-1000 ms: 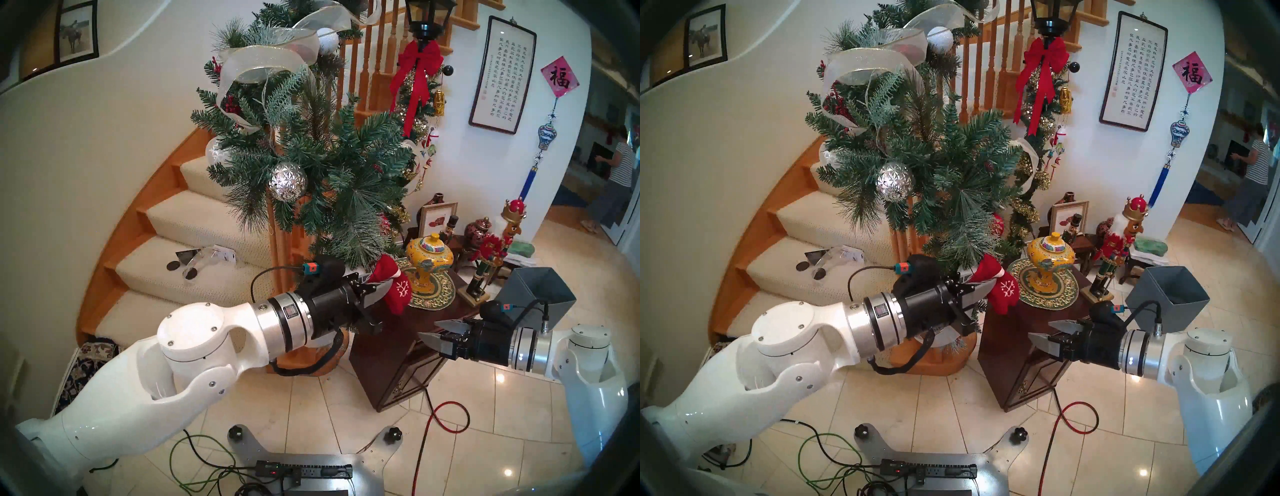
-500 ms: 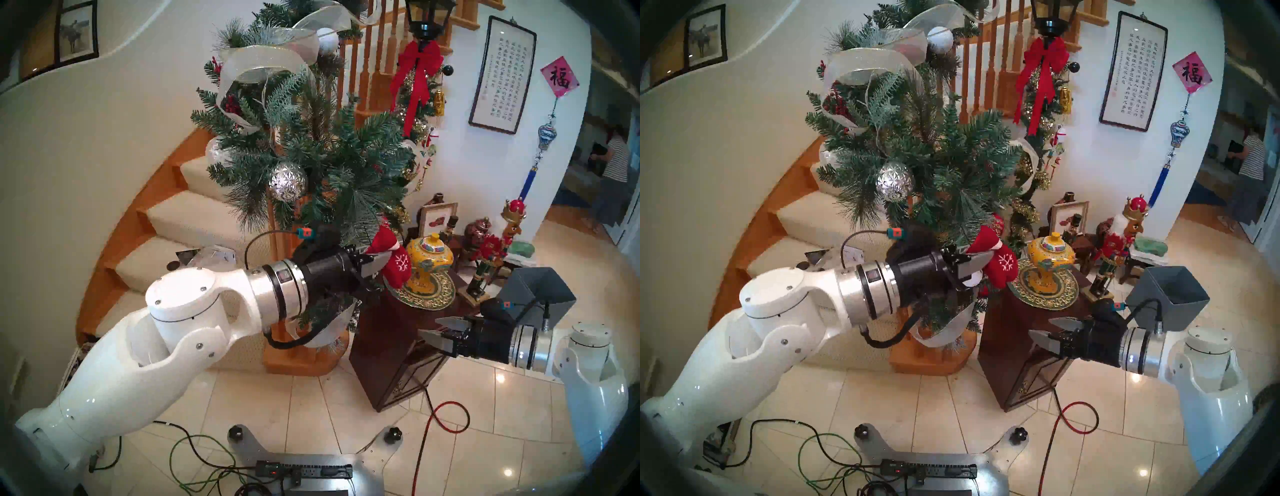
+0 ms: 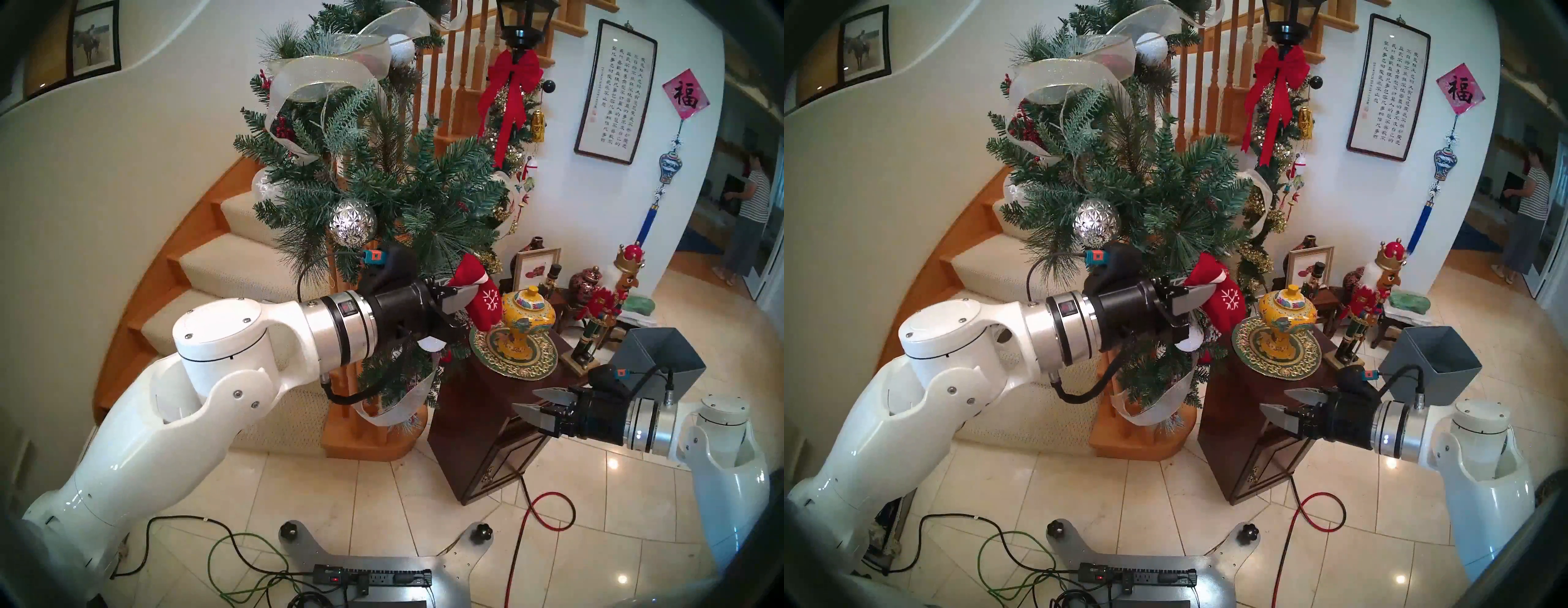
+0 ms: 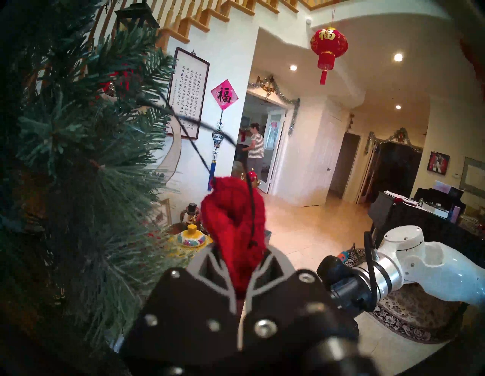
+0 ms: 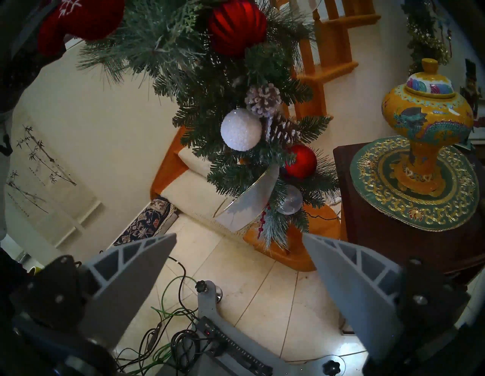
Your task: Hang the ornament onto the Christmas-tree-style decoration
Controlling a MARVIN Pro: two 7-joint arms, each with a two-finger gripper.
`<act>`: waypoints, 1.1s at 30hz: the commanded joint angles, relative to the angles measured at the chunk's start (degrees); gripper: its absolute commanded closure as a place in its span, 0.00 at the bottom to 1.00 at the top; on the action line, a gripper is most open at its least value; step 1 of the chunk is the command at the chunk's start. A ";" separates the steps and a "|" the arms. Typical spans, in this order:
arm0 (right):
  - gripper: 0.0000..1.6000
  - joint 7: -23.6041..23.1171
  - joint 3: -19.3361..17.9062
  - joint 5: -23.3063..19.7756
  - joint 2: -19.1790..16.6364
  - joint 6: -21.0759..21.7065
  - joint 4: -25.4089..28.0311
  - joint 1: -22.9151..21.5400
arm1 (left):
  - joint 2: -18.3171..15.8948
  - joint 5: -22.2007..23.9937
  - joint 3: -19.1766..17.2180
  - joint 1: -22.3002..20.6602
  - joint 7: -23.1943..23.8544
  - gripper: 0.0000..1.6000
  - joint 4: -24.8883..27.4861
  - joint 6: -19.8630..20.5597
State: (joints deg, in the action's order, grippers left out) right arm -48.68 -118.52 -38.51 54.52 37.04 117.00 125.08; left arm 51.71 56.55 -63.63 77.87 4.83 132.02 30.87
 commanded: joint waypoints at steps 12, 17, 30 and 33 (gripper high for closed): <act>0.00 -0.05 -0.33 -0.18 -0.02 -0.18 0.30 -0.22 | 3.17 2.25 -0.92 -4.12 -2.30 1.00 0.90 3.42; 0.00 -0.04 -0.33 -0.19 -0.02 -0.19 0.30 -0.22 | 2.81 4.00 -2.41 -3.03 -2.59 1.00 1.42 4.20; 0.00 -0.03 -0.33 -0.22 -0.04 -0.20 0.31 -0.21 | 0.82 5.40 -4.75 -0.96 -0.06 1.00 0.22 4.20; 0.00 -0.02 -0.33 -0.22 -0.04 -0.20 0.30 -0.20 | 0.51 5.64 -5.34 -1.08 1.18 1.00 -0.38 3.91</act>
State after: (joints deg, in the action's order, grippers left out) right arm -48.66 -118.52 -38.64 54.51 36.96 117.02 125.08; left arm 52.61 61.67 -67.66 77.37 4.13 132.34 35.72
